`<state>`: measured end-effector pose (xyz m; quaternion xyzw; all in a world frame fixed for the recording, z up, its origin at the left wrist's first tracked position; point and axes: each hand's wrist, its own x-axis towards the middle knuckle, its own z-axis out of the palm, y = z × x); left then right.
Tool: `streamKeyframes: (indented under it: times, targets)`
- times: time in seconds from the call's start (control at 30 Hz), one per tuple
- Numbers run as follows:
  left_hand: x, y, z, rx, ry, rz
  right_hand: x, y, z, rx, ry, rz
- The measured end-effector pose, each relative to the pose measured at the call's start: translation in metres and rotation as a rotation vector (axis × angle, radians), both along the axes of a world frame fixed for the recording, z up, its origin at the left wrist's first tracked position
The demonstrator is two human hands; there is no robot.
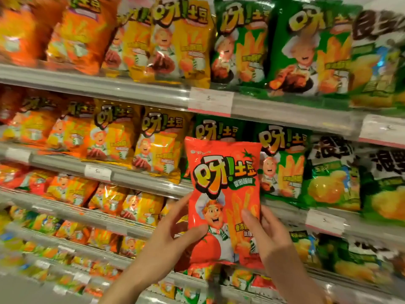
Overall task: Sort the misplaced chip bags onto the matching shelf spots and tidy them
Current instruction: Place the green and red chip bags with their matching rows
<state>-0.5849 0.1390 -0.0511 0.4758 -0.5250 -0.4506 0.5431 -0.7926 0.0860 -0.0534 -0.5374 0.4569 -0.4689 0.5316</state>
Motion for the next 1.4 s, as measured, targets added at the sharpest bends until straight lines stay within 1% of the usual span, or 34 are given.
streamKeyframes:
  times: [0.17, 0.27, 0.37, 0.47, 0.53, 0.67, 0.8, 0.9, 1.0, 1.17, 1.27, 1.33, 1.4]
  targets:
    - [0.121, 0.03, 0.003, -0.006, 0.046, 0.088, 0.126, 0.004, 0.007, -0.031, 0.014, 0.067]
    - [0.205, 0.054, 0.007, -0.02, 0.038, 0.132, 0.215, 0.017, 0.012, -0.054, 0.035, 0.176]
    - [0.28, 0.074, 0.008, -0.031, 0.072, 0.215, 0.296, 0.025, 0.015, -0.059, -0.013, 0.294]
    - [0.344, 0.089, 0.011, -0.031, 0.072, 0.291, 0.372, 0.025, 0.012, -0.057, 0.021, 0.327]
    - [0.383, 0.093, 0.013, -0.03, 0.074, 0.349, 0.417, 0.019, 0.008, -0.071, 0.004, 0.361]
    - [0.455, 0.093, 0.012, -0.022, 0.068, 0.432, 0.5, 0.01, 0.007, -0.075, 0.039, 0.456]
    - [0.532, 0.085, 0.007, -0.001, 0.061, 0.488, 0.582, 0.001, 0.011, -0.083, -0.003, 0.544]
    - [0.588, 0.071, 0.005, 0.006, 0.03, 0.498, 0.641, -0.018, 0.004, -0.114, 0.01, 0.574]
    - [0.642, 0.049, 0.009, 0.027, 0.021, 0.479, 0.696, -0.042, 0.001, -0.118, 0.025, 0.53]
    - [0.719, 0.012, 0.018, 0.048, -0.021, 0.443, 0.77, -0.07, 0.008, -0.119, -0.029, 0.446]
    - [0.752, -0.008, 0.018, 0.017, -0.077, 0.427, 0.792, -0.078, 0.015, -0.149, -0.036, 0.403]
    - [0.767, -0.021, 0.019, 0.01, -0.107, 0.394, 0.802, -0.083, 0.018, -0.133, -0.031, 0.336]
    - [0.777, -0.036, 0.021, -0.013, -0.114, 0.348, 0.809, -0.086, 0.023, -0.16, -0.005, 0.261]
